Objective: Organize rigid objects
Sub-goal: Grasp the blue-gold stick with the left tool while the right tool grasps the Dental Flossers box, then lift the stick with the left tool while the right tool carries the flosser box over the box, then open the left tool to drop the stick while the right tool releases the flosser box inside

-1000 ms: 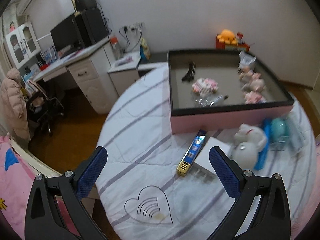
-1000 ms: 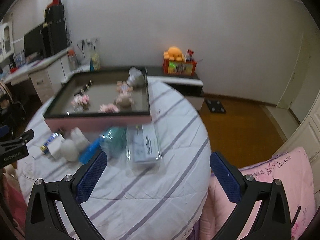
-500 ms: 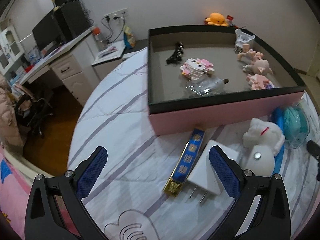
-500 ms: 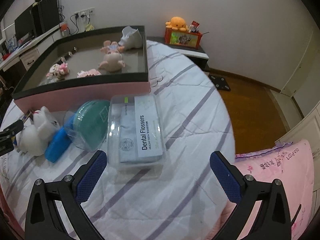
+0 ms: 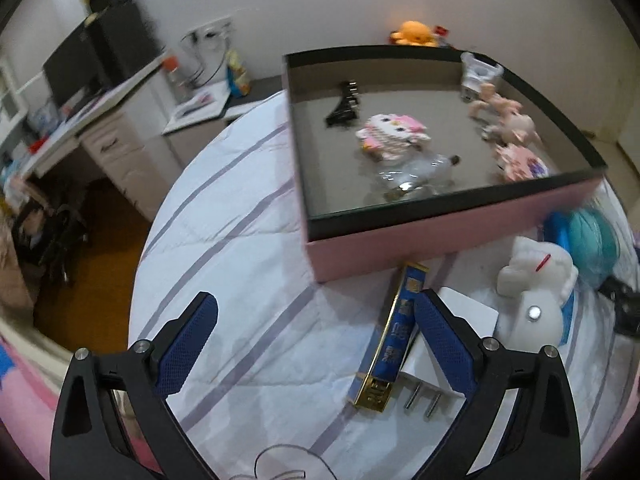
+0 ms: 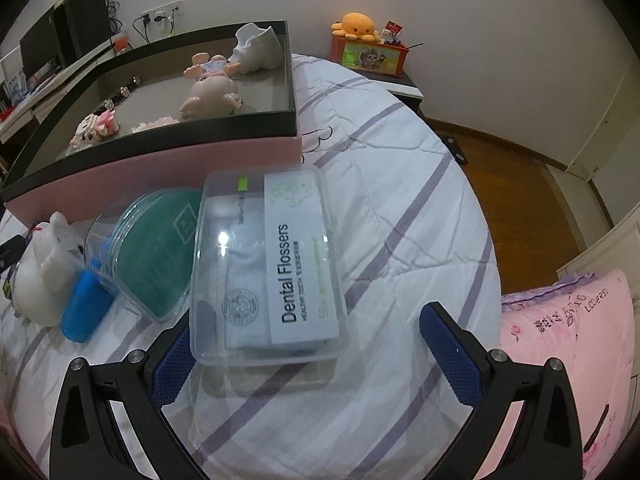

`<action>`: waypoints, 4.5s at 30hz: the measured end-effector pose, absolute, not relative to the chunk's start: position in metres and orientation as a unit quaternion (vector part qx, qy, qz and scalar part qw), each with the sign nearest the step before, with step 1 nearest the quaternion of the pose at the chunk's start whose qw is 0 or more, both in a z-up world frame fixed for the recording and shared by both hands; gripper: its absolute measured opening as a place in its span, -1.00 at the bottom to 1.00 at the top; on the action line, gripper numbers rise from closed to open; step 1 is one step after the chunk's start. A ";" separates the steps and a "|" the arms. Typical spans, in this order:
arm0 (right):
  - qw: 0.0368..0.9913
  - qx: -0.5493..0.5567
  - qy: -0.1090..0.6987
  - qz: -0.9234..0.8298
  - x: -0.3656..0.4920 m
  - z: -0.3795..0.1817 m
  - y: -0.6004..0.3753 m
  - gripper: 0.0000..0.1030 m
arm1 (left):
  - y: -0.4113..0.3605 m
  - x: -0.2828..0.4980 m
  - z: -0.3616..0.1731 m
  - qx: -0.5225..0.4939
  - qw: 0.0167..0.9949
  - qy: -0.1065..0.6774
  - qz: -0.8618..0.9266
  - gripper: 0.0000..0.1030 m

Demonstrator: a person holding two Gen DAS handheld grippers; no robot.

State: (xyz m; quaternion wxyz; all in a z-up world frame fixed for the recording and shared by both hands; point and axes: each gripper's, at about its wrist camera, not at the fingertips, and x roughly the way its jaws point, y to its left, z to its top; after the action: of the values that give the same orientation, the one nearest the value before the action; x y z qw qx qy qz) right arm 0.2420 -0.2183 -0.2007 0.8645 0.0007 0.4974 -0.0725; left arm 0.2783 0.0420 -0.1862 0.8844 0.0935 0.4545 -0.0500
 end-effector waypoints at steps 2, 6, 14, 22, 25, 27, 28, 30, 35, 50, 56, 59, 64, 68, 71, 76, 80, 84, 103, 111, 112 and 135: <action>0.865 0.003 0.497 -0.069 0.243 -0.202 -0.215 1.00 | 0.043 0.282 -0.188 0.086 0.878 0.466 -0.071 0.87; 0.866 -0.006 0.495 -0.064 0.240 -0.202 -0.210 0.99 | 0.041 0.284 -0.194 0.095 0.866 0.483 -0.084 0.67; 0.874 0.013 0.483 -0.060 0.249 -0.202 -0.211 0.82 | 0.044 0.282 -0.196 0.052 0.867 0.482 -0.116 -0.05; 0.881 0.022 0.472 -0.037 0.254 -0.199 -0.211 0.22 | 0.034 0.270 -0.197 0.057 0.870 0.477 -0.112 -0.69; 0.881 0.031 0.471 -0.032 0.249 -0.195 -0.213 0.22 | 0.035 0.270 -0.197 0.052 0.870 0.478 -0.108 -0.70; 0.884 0.032 0.466 -0.030 0.247 -0.191 -0.213 0.22 | 0.034 0.269 -0.196 0.051 0.870 0.479 -0.103 -0.70; 0.885 0.031 0.464 -0.029 0.247 -0.188 -0.213 0.22 | 0.034 0.268 -0.197 0.051 0.871 0.478 -0.101 -0.70; 0.887 0.028 0.460 -0.030 0.246 -0.184 -0.212 0.22 | 0.033 0.267 -0.197 0.051 0.871 0.478 -0.099 -0.70; 0.894 0.023 0.447 -0.024 0.239 -0.172 -0.206 0.22 | 0.037 0.265 -0.193 0.036 0.873 0.478 -0.095 -0.70; 0.938 0.037 0.344 -0.032 0.181 -0.088 -0.205 0.22 | 0.053 0.229 -0.117 0.008 0.917 0.394 -0.070 -0.70; 0.954 0.028 0.296 -0.030 0.148 -0.055 -0.196 0.22 | 0.055 0.202 -0.079 0.006 0.936 0.348 -0.059 -0.70; 0.961 0.025 0.275 -0.027 0.134 -0.042 -0.192 0.22 | 0.054 0.185 -0.058 0.007 0.946 0.319 -0.057 -0.70; 0.971 0.018 0.239 -0.024 0.107 -0.020 -0.185 0.22 | 0.049 0.156 -0.022 0.013 0.962 0.267 -0.050 -0.70; 0.976 0.014 0.214 -0.019 0.088 -0.007 -0.180 0.22 | 0.048 0.137 0.000 0.010 0.970 0.238 -0.040 -0.70; 0.980 0.013 0.199 -0.014 0.076 0.000 -0.178 0.22 | 0.048 0.123 0.012 0.014 0.976 0.217 -0.034 -0.70; 0.984 0.023 0.175 -0.014 0.060 0.009 -0.180 0.22 | 0.047 0.105 0.022 0.010 0.981 0.193 -0.033 -0.70; 0.985 0.025 0.170 -0.011 0.056 0.009 -0.180 0.22 | 0.047 0.099 0.024 0.009 0.982 0.187 -0.034 -0.70; 0.985 0.026 0.171 -0.006 0.057 0.007 -0.182 0.22 | 0.046 0.098 0.024 0.014 0.982 0.186 -0.033 -0.70; 0.981 0.013 0.195 -0.005 0.126 0.001 -0.193 0.22 | 0.043 0.188 0.028 0.001 0.978 0.204 -0.049 -0.70; 0.966 0.010 0.258 -0.003 0.224 -0.027 -0.196 0.22 | 0.031 0.299 -0.008 -0.007 0.954 0.290 -0.071 -0.70; 0.964 0.008 0.267 -0.001 0.235 -0.033 -0.196 0.22 | 0.030 0.318 -0.019 -0.009 0.948 0.309 -0.074 -0.70; 0.900 -0.044 0.434 0.009 0.360 -0.135 -0.181 0.58 | 0.019 0.406 -0.119 0.021 0.901 0.432 -0.029 0.72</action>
State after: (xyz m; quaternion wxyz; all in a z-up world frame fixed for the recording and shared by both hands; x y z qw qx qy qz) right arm 0.3596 -0.1808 -0.1346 0.8998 -0.0438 0.4339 0.0090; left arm 0.4060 0.0190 -0.1186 0.9012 0.0213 0.4319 -0.0293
